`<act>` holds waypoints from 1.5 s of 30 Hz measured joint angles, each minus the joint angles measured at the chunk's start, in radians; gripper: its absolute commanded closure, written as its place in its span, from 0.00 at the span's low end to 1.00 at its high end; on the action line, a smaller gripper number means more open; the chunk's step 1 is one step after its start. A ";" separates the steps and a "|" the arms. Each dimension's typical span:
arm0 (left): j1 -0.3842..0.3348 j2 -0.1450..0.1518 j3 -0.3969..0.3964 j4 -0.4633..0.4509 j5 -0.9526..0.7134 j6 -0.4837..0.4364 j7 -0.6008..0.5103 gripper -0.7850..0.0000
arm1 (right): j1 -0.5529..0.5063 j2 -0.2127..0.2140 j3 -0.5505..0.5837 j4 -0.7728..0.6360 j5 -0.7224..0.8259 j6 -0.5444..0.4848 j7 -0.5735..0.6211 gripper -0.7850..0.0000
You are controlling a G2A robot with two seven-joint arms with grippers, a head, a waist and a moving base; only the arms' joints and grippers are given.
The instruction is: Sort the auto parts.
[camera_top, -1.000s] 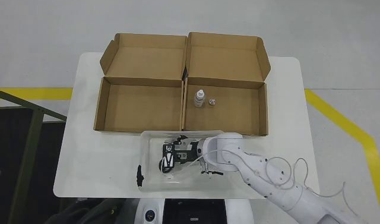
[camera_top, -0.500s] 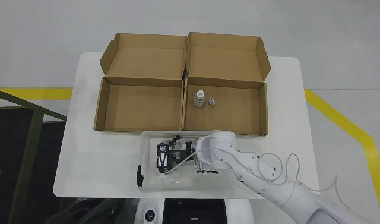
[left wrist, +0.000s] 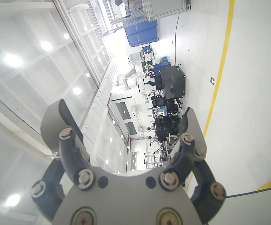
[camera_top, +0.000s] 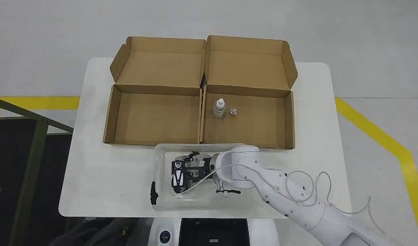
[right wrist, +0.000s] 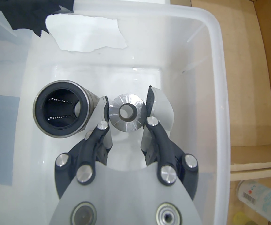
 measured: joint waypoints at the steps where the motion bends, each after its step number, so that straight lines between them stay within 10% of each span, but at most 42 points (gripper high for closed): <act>1: 0.000 0.000 0.000 0.000 0.000 0.000 0.000 0.00 | -0.004 0.002 0.008 -0.005 0.001 -0.004 -0.010 1.00; 28: 0.000 0.000 0.000 0.000 0.000 0.000 0.000 0.00 | -0.200 0.091 0.334 -0.267 0.064 -0.098 -0.272 1.00; 45: 0.000 0.000 0.000 0.000 0.000 0.000 0.000 0.00 | -0.207 0.093 0.345 -0.268 0.075 -0.095 -0.281 1.00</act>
